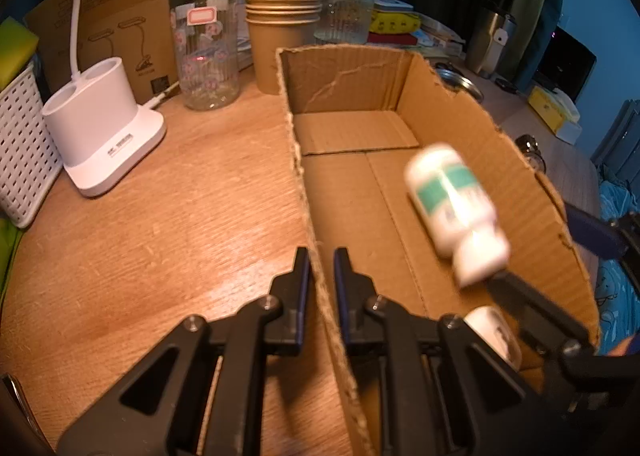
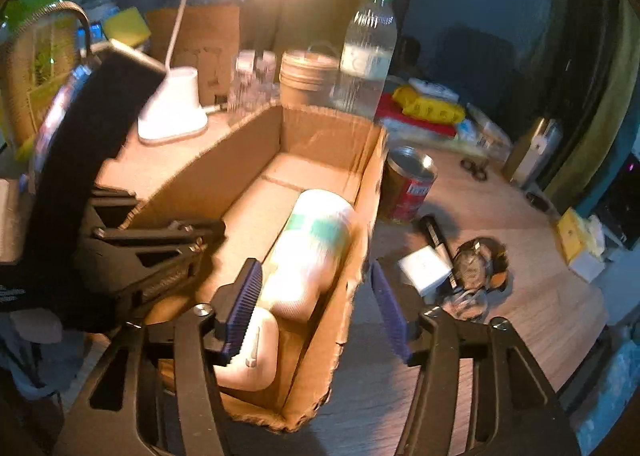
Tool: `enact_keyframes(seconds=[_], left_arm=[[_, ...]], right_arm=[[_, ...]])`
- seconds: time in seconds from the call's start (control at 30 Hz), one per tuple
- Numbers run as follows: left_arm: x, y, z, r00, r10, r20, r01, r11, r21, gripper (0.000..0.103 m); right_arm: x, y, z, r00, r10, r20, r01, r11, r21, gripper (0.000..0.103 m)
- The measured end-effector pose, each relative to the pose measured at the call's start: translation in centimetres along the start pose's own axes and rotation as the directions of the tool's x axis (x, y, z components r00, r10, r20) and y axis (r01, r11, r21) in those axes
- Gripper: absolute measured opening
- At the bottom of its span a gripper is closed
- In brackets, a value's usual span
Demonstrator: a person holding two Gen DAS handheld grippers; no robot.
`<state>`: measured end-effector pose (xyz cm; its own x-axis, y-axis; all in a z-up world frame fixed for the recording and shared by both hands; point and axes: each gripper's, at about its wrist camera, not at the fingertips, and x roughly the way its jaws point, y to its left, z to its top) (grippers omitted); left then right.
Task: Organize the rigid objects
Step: 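Lower the pill bottle into the box and open the right tool, then withdraw the right tool from the box toward the keys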
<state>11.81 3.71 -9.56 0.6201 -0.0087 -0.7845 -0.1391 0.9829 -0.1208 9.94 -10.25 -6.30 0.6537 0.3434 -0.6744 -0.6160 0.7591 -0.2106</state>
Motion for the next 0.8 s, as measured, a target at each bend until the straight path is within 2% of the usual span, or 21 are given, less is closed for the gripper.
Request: enact_keyframes(seconds=[0.23,0.5,0.8], left_arm=[[0.1,-0.1,0.0,1.0,-0.001,0.0,0.001,1.0,-0.002,0.013],[0.1,0.0,0.0,1.0,-0.003,0.001,0.003,1.0,-0.004,0.013],[0.1,0.1,0.0,1.0,-0.003,0.0,0.003,1.0,-0.003,0.013]], right_arm=[[-0.6,-0.3,0.1,1.0,0.003,0.022,-0.003,1.0,0.009,0.061],[-2.2,-1.6,0.4,0.996,0.024,0.081,-0.03,0.998,0.064,0.062],[-3.7,-3.7,0.5,0.992,0.013,0.128,-0.03,0.991,0.129,0.065]])
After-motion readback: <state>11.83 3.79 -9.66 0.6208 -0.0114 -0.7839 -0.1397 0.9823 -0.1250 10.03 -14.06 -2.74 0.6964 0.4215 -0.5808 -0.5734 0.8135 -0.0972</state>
